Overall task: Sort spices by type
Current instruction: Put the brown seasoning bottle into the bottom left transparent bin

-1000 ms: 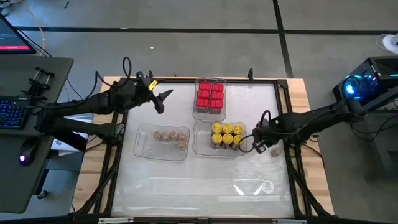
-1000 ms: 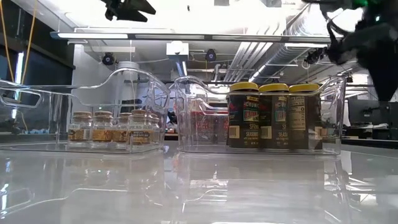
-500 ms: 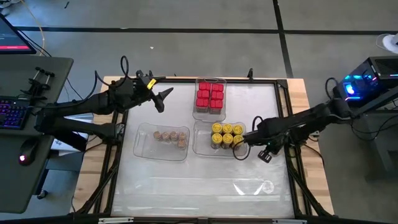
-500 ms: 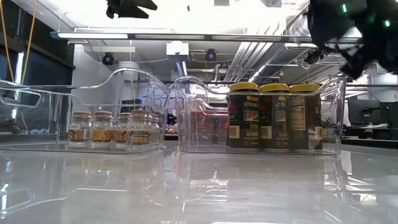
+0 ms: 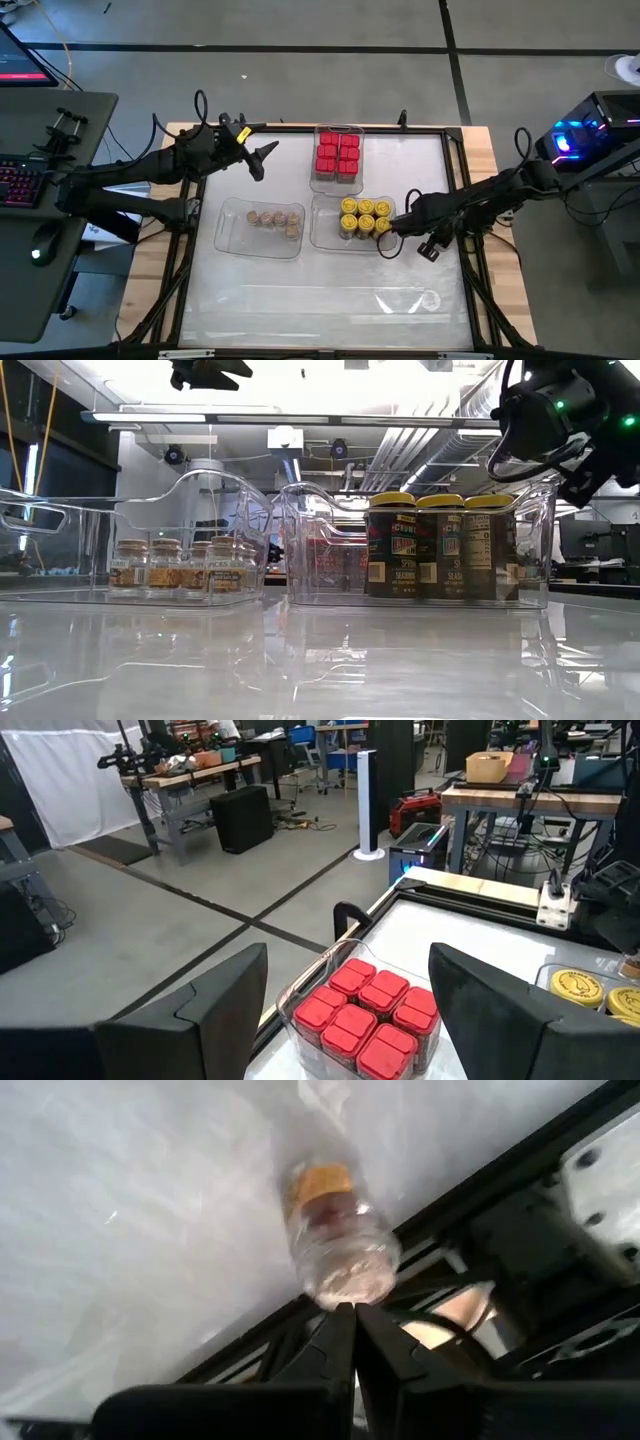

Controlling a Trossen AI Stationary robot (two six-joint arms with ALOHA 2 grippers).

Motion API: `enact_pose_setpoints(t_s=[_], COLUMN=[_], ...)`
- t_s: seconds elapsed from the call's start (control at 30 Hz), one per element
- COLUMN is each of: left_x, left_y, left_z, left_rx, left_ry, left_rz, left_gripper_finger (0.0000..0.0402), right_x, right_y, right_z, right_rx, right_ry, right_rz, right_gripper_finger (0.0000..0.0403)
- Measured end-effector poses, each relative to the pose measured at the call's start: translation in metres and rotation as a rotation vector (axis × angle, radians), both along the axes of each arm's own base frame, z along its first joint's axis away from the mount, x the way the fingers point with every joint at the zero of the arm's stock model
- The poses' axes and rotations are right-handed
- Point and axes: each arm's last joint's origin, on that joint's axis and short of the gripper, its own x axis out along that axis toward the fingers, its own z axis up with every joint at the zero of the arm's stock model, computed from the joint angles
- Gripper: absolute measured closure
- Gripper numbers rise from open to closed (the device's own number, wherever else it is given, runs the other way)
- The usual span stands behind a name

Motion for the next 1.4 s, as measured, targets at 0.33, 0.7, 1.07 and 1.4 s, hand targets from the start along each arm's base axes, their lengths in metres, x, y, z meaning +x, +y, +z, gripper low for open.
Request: enact_pose_setpoints(t_s=[0.33,0.7,1.07,1.4], left_x=[0.000,0.000,-0.002,-0.002], left_y=[0.000,0.000,-0.001,-0.001], left_z=[0.000,-0.002,-0.009,-0.009], left_rx=[0.000,-0.005,-0.039,0.032], left_ry=[0.000,0.024,0.078,0.134], left_rz=[0.000,0.000,0.005,-0.014], left_gripper_finger=[0.0139,0.0139,0.0139,0.0139], right_x=[-0.011,0.004,0.028,0.052], right_y=[-0.002,0.021,0.091,0.125], right_z=[-0.014,-0.011,-0.007,-0.018], right_rx=[-0.019,0.086,0.212,0.200], right_ry=[0.049,-0.083,-0.391,-0.554], right_rz=[-0.013,-0.066,-0.276,-0.496], right_gripper_finger=[0.0403,0.0403,0.0403,0.0403])
